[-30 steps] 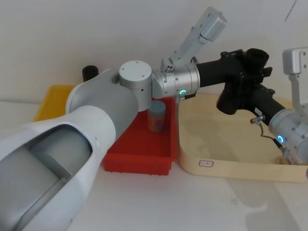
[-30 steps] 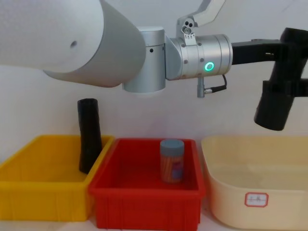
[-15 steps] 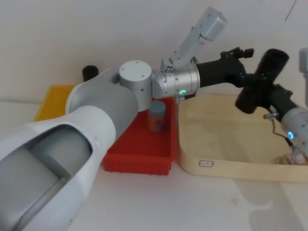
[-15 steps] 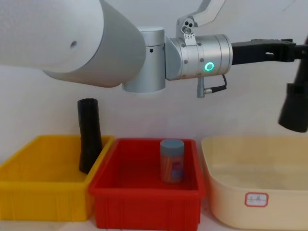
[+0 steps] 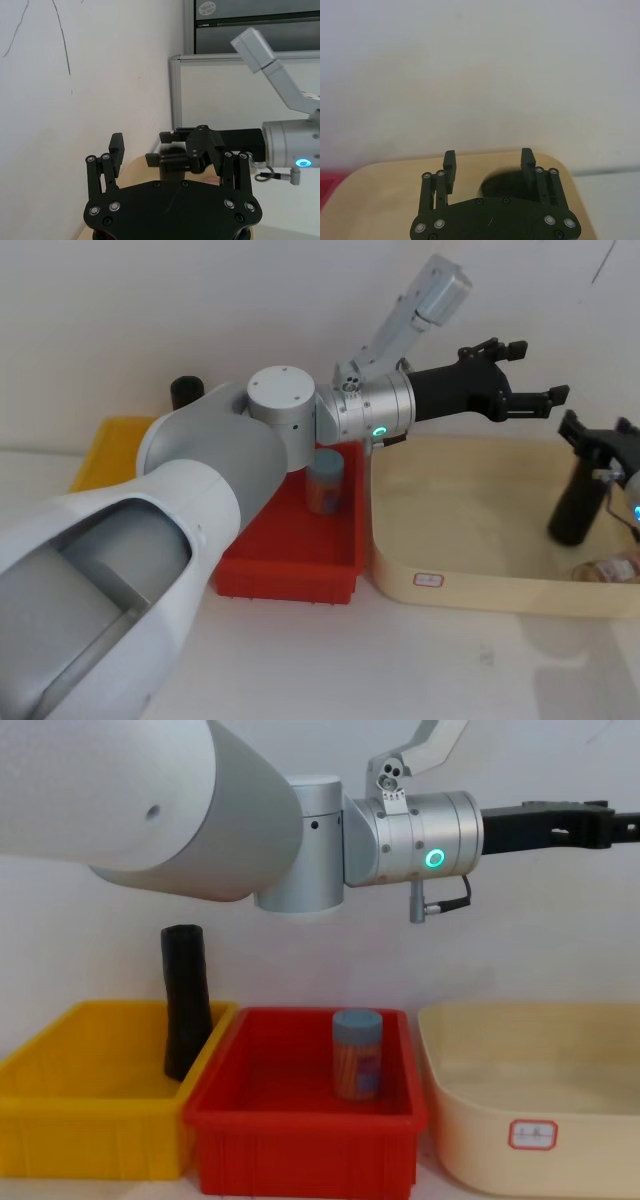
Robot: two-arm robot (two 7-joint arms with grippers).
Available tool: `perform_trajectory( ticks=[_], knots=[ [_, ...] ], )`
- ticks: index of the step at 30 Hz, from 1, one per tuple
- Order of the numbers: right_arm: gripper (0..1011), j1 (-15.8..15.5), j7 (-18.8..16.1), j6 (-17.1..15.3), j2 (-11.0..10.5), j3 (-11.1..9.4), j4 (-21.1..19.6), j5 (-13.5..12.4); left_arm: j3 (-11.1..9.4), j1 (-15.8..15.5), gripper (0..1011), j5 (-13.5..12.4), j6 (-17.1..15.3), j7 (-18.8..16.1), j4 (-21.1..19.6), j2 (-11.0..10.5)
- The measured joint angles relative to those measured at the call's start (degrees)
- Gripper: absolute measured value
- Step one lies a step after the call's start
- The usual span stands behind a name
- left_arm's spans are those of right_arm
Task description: Pick up the garbage bag with the one hand and transfer it to the other hand.
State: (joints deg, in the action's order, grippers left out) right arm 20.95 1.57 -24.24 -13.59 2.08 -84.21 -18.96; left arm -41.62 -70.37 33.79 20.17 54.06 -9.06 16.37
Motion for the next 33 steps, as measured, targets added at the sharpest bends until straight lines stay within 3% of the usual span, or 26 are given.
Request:
perform_trajectory(
  ticks=[2,10,33],
  knots=[
    [820,0.36,0.90,-0.24,0.30,-0.93,0.92,-0.13,0.00,0.00,1001,0.00,0.00,0.00,0.00,0.00],
    [1002,1.24,2.86,-0.83,1.00,-2.91,2.68,-0.41,0.00,0.00,1001,0.00,0.00,0.00,0.00,0.00],
    [1002,2.07,4.81,-1.39,1.68,-4.95,4.50,-0.66,0.00,0.00,1001,0.00,0.00,0.01,0.00,0.00]
  ],
)
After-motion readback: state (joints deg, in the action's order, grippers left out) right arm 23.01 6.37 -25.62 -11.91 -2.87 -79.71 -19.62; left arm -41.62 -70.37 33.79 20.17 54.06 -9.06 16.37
